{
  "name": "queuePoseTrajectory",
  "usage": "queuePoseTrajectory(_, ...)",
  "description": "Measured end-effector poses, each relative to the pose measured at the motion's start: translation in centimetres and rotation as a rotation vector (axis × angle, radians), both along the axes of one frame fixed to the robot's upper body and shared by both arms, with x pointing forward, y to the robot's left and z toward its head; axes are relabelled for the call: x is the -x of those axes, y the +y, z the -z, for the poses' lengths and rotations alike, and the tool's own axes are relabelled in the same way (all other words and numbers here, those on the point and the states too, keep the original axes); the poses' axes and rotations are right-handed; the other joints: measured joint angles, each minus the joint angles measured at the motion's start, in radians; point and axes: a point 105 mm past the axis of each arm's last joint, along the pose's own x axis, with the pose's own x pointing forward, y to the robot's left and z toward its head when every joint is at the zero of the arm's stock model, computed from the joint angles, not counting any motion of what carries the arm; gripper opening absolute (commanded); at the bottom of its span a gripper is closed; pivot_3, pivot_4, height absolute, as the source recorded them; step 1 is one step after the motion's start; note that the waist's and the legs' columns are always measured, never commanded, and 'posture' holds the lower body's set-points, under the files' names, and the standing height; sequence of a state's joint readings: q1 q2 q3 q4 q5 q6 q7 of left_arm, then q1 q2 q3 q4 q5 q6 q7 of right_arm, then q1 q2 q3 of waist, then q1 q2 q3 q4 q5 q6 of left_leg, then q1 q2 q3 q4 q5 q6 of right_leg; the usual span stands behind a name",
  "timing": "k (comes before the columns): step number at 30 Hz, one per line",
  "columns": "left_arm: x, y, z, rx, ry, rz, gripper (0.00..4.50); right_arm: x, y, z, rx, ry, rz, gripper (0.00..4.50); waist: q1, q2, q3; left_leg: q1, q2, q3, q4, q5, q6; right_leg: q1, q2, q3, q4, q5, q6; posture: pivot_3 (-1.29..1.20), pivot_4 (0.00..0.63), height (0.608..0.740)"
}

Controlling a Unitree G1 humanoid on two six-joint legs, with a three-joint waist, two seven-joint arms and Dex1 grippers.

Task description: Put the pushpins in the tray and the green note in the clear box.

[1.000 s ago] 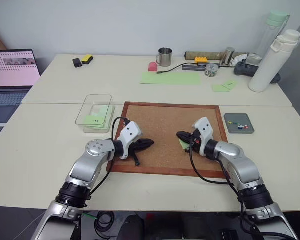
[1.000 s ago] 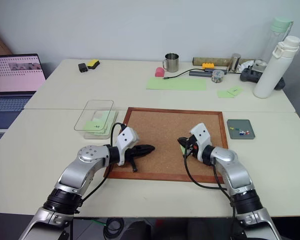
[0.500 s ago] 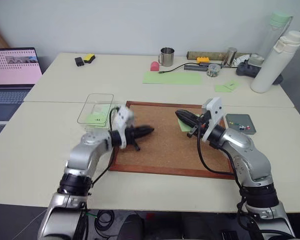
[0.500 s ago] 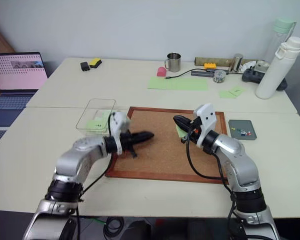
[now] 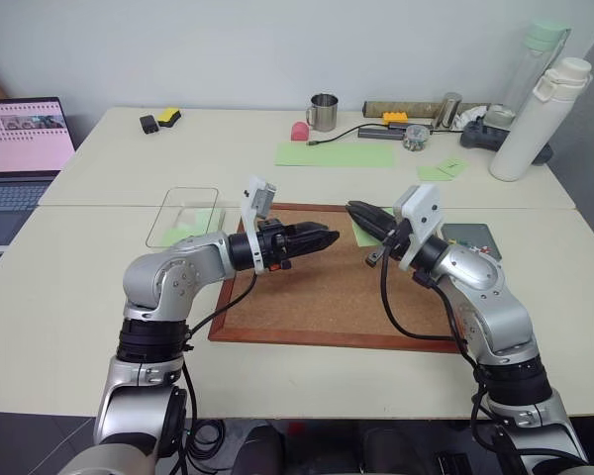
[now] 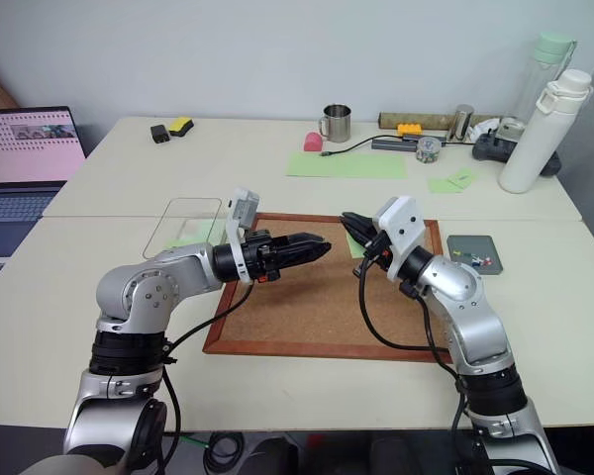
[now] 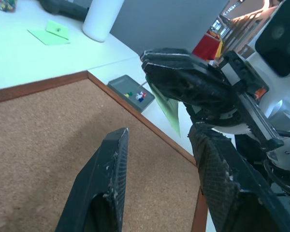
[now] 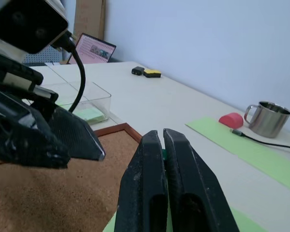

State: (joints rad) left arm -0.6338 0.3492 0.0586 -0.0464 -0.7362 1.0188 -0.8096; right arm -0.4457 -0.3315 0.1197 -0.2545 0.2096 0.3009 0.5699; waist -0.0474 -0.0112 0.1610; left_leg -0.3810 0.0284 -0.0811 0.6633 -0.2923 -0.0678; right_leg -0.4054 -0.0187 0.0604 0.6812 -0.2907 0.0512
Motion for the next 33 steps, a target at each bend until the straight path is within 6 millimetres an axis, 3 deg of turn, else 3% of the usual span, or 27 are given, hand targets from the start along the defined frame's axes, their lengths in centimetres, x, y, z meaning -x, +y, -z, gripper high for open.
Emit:
queuePoseTrajectory(5, 0.3, -1.1, 0.0, 0.04, 0.037, 0.018, 2.15, 0.7, 0.8, -0.5, 0.001, -0.031, -0.033, 0.0, -0.002, 0.0, 0.0, 0.0, 0.0, 0.0, 0.0, 0.0, 0.0, 0.0, 0.0, 0.0, 0.0, 0.0, 0.0, 0.0, 0.15, 0.74)
queuePoseTrajectory(17, 0.3, -1.3, 0.0, 0.054, 0.042, 0.015, 2.15, 1.8, 2.5, -1.3, -0.012, -0.059, -0.09, 0.0, 0.0, 0.0, 0.0, 0.0, 0.0, 0.0, 0.0, 0.0, 0.0, 0.0, 0.0, 0.0, 0.0, 0.0, 0.0, 0.0, 0.15, 0.74)
queuePoseTrajectory(20, 0.4, -1.6, 0.0, 0.069, 0.046, 0.025, 1.75, 1.9, 2.5, -1.4, -0.011, -0.061, -0.092, 0.0, 0.0, 0.0, 0.0, 0.0, 0.0, 0.0, 0.0, 0.0, 0.0, 0.0, 0.0, 0.0, 0.0, 0.0, 0.0, 0.0, 0.15, 0.74)
queuePoseTrajectory(28, 1.0, -1.7, -0.4, 0.092, 0.037, 0.049, 0.07, 2.0, 2.6, -1.4, -0.011, -0.06, -0.093, 0.0, 0.0, 0.0, 0.0, 0.0, 0.0, 0.0, 0.0, 0.0, 0.0, 0.0, 0.0, 0.0, 0.0, 0.0, 0.0, 0.0, 0.15, 0.74)
queuePoseTrajectory(33, 0.9, -1.6, -0.4, 0.092, 0.037, 0.046, 0.07, 2.0, 2.6, -1.4, -0.011, -0.059, -0.094, 0.0, 0.0, 0.0, 0.0, 0.0, 0.0, 0.0, 0.0, 0.0, 0.0, 0.0, 0.0, 0.0, 0.0, 0.0, 0.0, 0.0, 0.15, 0.74)
